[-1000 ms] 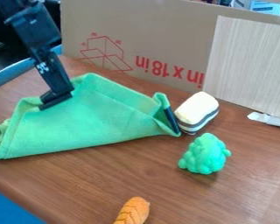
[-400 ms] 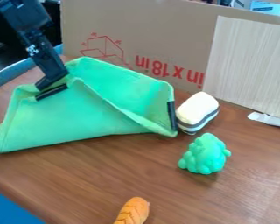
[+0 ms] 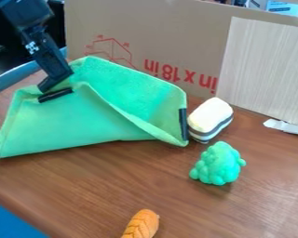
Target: Unfold the cloth from bottom right to top left
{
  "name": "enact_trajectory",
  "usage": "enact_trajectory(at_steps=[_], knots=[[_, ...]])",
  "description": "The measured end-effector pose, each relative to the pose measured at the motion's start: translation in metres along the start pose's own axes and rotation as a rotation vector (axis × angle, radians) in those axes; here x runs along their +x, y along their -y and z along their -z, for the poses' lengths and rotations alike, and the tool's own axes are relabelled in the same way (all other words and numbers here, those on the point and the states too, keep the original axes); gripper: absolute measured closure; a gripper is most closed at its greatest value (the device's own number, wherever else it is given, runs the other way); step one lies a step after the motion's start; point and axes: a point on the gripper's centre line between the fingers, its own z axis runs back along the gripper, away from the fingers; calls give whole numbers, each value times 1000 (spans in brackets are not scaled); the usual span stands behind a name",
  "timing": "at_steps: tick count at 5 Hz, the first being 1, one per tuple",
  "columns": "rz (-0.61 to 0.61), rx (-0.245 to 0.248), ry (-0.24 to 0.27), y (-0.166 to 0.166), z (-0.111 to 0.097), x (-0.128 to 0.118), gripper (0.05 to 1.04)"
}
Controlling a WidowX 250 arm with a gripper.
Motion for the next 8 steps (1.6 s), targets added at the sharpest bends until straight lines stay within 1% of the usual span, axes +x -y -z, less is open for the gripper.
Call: enact_trajectory(at_steps=[1,2,3,4,5,6,7,8], knots=[[72,-109,13,2,11,2,1031],[191,-262,-3,17,21,3,1031],[192,-249,-37,14,22,-1,1031],[127,-195,-44,7,24,0,1032],[51,-137,-67,6,22,0,1032],[96,-161,-130,-43,6,-1,1032],[4,-84,-106,-73,-10,2,1032],[-82,-38,-94,-87,-6,3,1032]])
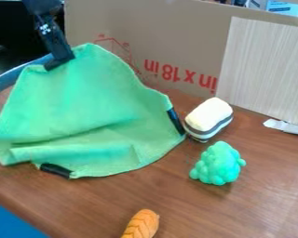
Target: Unfold the cloth from bottom right to top left
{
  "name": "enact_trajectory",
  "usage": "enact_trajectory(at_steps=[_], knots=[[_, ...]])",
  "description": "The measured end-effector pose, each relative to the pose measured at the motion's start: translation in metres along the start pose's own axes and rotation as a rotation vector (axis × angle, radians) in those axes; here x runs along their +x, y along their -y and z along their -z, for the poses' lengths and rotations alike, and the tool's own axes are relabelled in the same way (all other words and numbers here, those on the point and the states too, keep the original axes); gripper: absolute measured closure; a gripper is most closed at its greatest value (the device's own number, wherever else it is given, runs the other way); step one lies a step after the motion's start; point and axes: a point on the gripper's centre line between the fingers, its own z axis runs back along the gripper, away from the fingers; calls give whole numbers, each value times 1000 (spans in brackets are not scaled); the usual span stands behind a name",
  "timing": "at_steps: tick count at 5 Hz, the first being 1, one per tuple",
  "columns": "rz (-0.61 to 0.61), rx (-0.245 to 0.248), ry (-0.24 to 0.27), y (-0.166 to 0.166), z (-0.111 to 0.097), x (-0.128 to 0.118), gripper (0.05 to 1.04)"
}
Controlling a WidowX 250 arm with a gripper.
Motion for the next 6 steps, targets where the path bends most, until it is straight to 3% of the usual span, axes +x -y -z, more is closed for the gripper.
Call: enact_trajectory(at_steps=[2,3,4,5,6], knots=[[-78,63,-6,-15,3,6,1032],[-117,56,-2,-26,3,13,1032],[-163,106,-18,-38,-8,16,1032],[-249,277,-190,-53,-2,15,1032],[-242,462,-316,-50,-7,25,1032]])
